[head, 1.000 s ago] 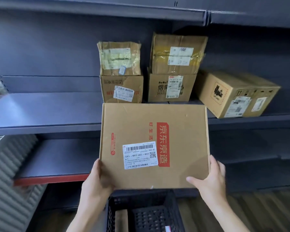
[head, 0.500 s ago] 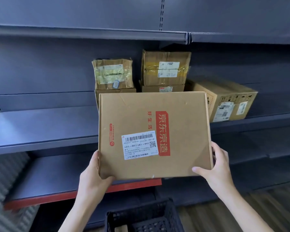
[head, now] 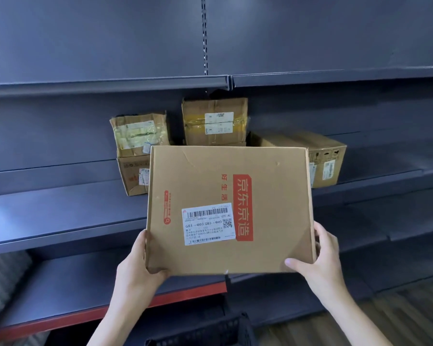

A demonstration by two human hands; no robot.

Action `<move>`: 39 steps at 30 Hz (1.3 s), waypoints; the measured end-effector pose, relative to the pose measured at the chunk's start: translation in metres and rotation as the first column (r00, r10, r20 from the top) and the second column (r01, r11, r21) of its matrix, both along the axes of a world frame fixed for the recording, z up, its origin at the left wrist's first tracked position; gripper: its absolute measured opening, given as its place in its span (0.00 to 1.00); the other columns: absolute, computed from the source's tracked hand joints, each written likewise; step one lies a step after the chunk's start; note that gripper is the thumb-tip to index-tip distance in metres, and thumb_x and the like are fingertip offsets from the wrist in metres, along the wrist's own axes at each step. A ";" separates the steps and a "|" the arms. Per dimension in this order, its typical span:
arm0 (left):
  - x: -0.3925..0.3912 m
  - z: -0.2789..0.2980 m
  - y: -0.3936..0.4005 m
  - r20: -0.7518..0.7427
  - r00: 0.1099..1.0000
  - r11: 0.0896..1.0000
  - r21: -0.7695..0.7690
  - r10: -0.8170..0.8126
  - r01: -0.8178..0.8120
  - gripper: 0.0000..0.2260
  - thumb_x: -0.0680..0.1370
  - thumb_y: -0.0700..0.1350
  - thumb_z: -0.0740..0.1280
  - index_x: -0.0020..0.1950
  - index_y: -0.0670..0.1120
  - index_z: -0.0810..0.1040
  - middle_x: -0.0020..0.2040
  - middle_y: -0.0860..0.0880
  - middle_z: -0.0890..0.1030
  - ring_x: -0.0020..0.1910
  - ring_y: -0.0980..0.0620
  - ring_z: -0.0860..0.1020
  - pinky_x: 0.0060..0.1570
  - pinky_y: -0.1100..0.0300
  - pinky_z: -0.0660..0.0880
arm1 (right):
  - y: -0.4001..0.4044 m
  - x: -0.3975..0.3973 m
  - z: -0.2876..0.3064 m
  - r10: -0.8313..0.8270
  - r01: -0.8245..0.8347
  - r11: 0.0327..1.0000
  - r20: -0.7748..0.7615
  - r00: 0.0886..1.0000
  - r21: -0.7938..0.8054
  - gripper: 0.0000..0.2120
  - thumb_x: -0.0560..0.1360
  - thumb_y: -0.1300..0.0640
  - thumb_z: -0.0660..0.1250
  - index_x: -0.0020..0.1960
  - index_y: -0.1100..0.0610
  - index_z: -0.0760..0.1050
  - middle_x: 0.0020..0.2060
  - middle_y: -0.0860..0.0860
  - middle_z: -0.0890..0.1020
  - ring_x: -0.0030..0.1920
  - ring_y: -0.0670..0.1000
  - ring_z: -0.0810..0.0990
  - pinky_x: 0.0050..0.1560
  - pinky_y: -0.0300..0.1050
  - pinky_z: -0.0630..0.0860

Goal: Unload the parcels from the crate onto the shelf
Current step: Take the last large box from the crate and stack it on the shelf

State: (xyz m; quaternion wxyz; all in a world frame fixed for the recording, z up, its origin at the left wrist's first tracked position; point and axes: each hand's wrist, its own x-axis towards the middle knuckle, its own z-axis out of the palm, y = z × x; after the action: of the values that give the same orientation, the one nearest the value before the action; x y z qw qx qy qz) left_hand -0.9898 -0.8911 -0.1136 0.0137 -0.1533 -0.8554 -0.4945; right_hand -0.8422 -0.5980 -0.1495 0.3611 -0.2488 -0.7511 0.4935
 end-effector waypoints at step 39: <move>0.025 0.028 0.187 -0.058 0.998 0.991 0.131 -0.020 0.027 0.42 0.64 0.37 0.77 0.71 0.57 0.62 0.55 0.54 0.77 0.52 0.54 0.75 0.48 0.60 0.68 | 0.206 0.030 0.061 0.119 -0.118 0.993 -0.038 0.992 0.023 0.42 0.61 0.71 0.75 0.66 0.42 0.65 0.63 0.42 0.68 0.61 0.49 0.72 0.60 0.59 0.73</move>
State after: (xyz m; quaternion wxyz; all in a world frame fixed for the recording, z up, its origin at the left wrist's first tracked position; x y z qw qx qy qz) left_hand -0.9650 -0.7038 -0.0857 0.0421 -0.1759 -0.8184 -0.5454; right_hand -0.8125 -0.3924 -0.0885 0.3482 -0.1903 -0.7623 0.5112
